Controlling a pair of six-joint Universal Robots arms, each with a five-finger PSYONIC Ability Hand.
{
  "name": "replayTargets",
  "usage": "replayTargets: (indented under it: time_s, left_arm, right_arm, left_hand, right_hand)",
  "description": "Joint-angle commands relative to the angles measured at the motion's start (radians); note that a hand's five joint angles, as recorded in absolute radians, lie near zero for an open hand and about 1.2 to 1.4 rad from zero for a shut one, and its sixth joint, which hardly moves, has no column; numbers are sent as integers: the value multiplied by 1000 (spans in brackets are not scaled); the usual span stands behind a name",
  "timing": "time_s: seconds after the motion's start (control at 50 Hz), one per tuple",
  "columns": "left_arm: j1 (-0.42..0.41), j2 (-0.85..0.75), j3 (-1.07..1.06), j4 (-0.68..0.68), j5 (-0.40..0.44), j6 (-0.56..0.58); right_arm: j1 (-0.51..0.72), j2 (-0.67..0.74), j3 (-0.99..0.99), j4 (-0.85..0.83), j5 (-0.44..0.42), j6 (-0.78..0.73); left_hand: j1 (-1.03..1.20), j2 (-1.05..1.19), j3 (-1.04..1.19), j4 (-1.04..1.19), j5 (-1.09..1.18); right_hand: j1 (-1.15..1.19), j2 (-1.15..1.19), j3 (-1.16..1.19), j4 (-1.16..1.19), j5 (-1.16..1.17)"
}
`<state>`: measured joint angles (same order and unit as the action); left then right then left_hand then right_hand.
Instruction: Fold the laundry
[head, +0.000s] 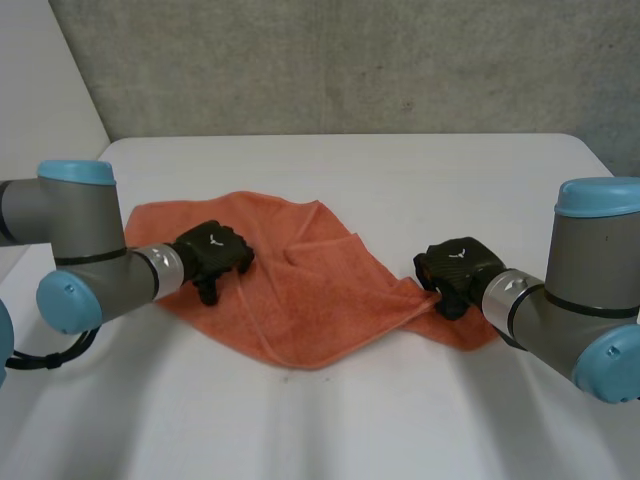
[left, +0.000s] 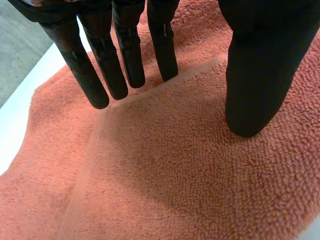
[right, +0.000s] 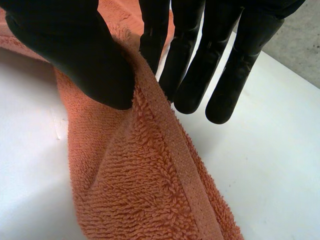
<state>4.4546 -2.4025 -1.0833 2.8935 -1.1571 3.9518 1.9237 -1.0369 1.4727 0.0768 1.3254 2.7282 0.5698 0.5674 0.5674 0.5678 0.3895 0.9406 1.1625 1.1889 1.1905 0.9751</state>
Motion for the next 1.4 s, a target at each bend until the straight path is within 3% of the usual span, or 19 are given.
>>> replayTargets:
  time_s: [0.02,0.08,0.14,0.16,0.18,0.52,0.56,0.62,0.64,0.72,0.88,0.96,1.04,1.08,1.12,1.2,1.28,1.32,1.4]
  left_arm:
    - [0,-18,11,-11,-4,43]
    - [0,-18,14,-13,-6,44]
    - [0,-12,16,-11,-13,46]
    - [0,-12,16,-11,-13,46]
    - [-3,8,14,-5,-48,46]
    - [11,344,-271,69,-82,-23]
    - [14,396,-340,66,-87,-34]
    - [17,427,-386,62,-88,-29]
    - [31,471,-449,56,-93,-29]
    - [57,552,-553,44,-105,-28]
    - [49,546,-618,59,-138,-14]
    - [46,441,-541,85,-162,33]
    - [28,344,-320,121,-252,118]
    - [6,326,-209,138,-286,124]
    - [-12,316,-99,173,-309,126]
    - [-31,347,108,429,-325,113]
    - [-31,427,108,657,-326,58]
    - [-31,450,80,694,-326,32]
    - [-29,505,-32,694,-325,-29]
  right_arm:
    - [0,1,0,0,0,-2]
    - [0,5,-2,0,0,-2]
    - [0,9,-2,0,0,-2]
    - [0,9,-3,0,0,-2]
    - [-2,9,-5,0,0,-2]
    - [-15,-22,-68,31,5,1]
    - [-17,-75,-109,156,3,-39]
    - [-17,-84,-117,190,1,-58]
    - [-17,-106,-132,330,0,-146]
    - [-14,-124,-123,469,5,-258]
    - [-2,-111,-89,526,18,-373]
    - [0,-65,-126,508,57,-404]
    - [1,24,-284,448,113,-401]
    - [7,89,-552,346,203,-387]
    - [11,89,-607,316,218,-384]
    - [50,74,-811,81,241,-284]
    - [55,6,-802,-43,241,-216]
    - [55,-152,-665,-197,229,-142]
    - [55,-235,-524,-255,198,-140]
  left_hand:
    - [61,63,63,63,66]
    - [210,212,212,212,215]
    - [605,608,608,607,611]
    - [607,609,609,609,612]
    - [824,827,827,826,830]
    - [826,829,829,829,832]
    - [826,829,829,829,832]
    - [826,829,829,829,832]
    - [826,829,829,829,832]
    - [826,829,829,829,832]
    - [826,829,829,829,832]
    - [826,829,829,829,832]
    - [826,829,829,829,832]
    - [826,829,829,829,832]
    - [826,829,829,829,832]
    - [826,829,829,829,832]
    - [826,829,829,829,832]
    - [826,829,829,829,832]
    - [826,829,829,829,832]
  right_hand:
    - [456,234,207,206,247]
    - [456,234,207,206,247]
    - [456,234,207,206,247]
    - [456,234,207,206,247]
    - [456,234,207,206,247]
    - [456,234,207,206,247]
    - [456,234,207,206,247]
    - [456,234,207,206,247]
    - [456,234,207,206,247]
    - [456,234,207,206,247]
    - [456,234,207,206,247]
    - [456,234,207,206,247]
    - [456,234,207,206,247]
    - [456,234,207,206,247]
    - [456,234,207,206,247]
    - [456,234,207,206,247]
    - [456,234,207,206,247]
    - [456,234,207,206,247]
    - [456,234,207,206,247]
